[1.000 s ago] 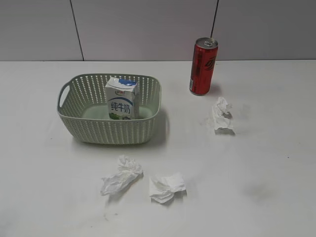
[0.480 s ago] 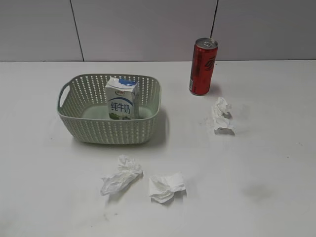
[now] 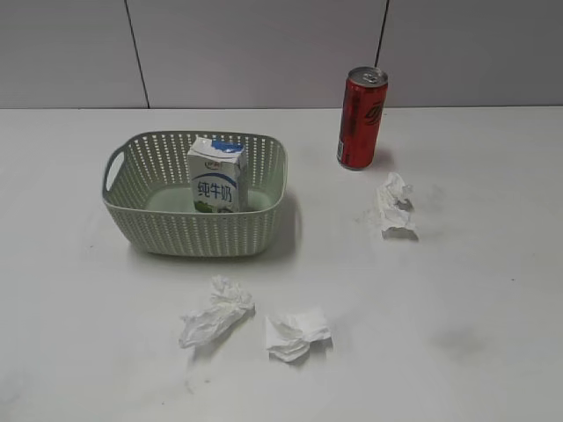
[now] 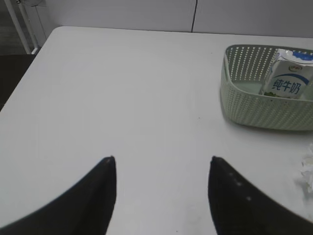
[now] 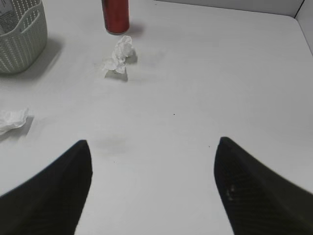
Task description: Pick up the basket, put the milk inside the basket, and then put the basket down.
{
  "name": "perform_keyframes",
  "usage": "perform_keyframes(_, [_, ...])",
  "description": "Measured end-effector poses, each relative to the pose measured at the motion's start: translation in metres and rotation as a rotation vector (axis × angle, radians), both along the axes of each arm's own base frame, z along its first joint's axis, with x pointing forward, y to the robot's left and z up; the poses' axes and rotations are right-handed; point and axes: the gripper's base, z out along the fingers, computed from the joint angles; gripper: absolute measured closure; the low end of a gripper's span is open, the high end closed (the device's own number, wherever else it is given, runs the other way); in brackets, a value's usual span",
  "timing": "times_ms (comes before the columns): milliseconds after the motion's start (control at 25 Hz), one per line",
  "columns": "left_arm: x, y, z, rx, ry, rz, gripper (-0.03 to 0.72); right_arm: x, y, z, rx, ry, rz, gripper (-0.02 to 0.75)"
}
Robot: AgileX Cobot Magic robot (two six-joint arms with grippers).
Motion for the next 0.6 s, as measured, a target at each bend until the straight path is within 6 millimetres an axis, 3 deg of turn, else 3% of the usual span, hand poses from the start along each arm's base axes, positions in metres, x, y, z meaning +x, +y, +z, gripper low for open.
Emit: perform_keyframes(600, [0.0002, -0.0001, -0.0005, -0.001, 0.002, -0.001, 0.281, 0.0, 0.0001, 0.0, 0.001, 0.0, 0.0, 0.147])
